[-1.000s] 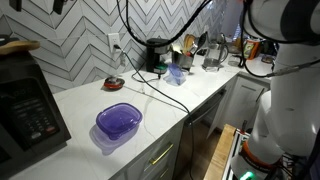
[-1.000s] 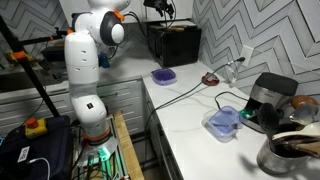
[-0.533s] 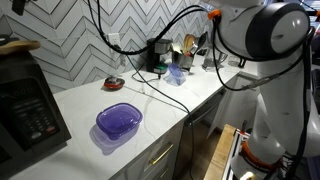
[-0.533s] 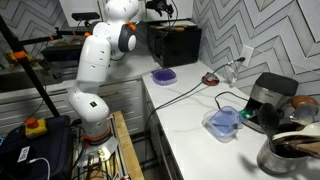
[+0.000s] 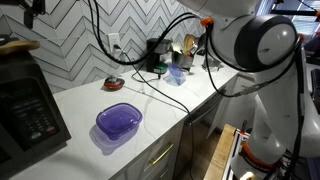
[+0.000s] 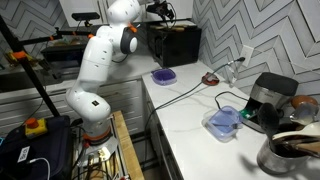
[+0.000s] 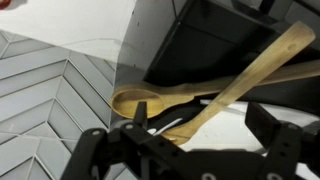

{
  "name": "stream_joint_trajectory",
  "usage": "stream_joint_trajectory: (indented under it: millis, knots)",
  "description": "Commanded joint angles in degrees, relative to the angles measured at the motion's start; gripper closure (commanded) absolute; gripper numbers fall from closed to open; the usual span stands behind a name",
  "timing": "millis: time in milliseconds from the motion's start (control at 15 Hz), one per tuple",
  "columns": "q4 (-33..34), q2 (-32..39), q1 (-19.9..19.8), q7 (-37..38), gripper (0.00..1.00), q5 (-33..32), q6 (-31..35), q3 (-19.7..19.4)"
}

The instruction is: Remove the wooden spatula with a hole in it from the microwave and put it on the coffee machine

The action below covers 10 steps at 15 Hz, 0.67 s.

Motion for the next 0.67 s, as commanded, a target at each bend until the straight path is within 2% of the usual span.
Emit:
stream_joint_trajectory:
  millis: [0, 67, 133, 333, 533, 600]
  knots:
    - [10.0, 7.2, 5.6, 5.4, 0.0, -4.9, -4.0, -2.8]
    - [11.5, 8.4, 6.8, 5.4, 0.0, -6.3, -3.8, -3.5]
    - [10.7, 7.9, 9.6, 4.9, 0.0, -4.2, -1.3, -9.3]
    - [16.3, 11.4, 12.7, 6.3, 0.01, -4.5, -1.8, -15.7]
    - [21.0, 15.0, 13.4, 3.3, 0.04, -1.8, -1.4, -18.3]
    - [22.1, 15.9, 13.4, 2.2, 0.07, -1.0, -1.0, -18.7]
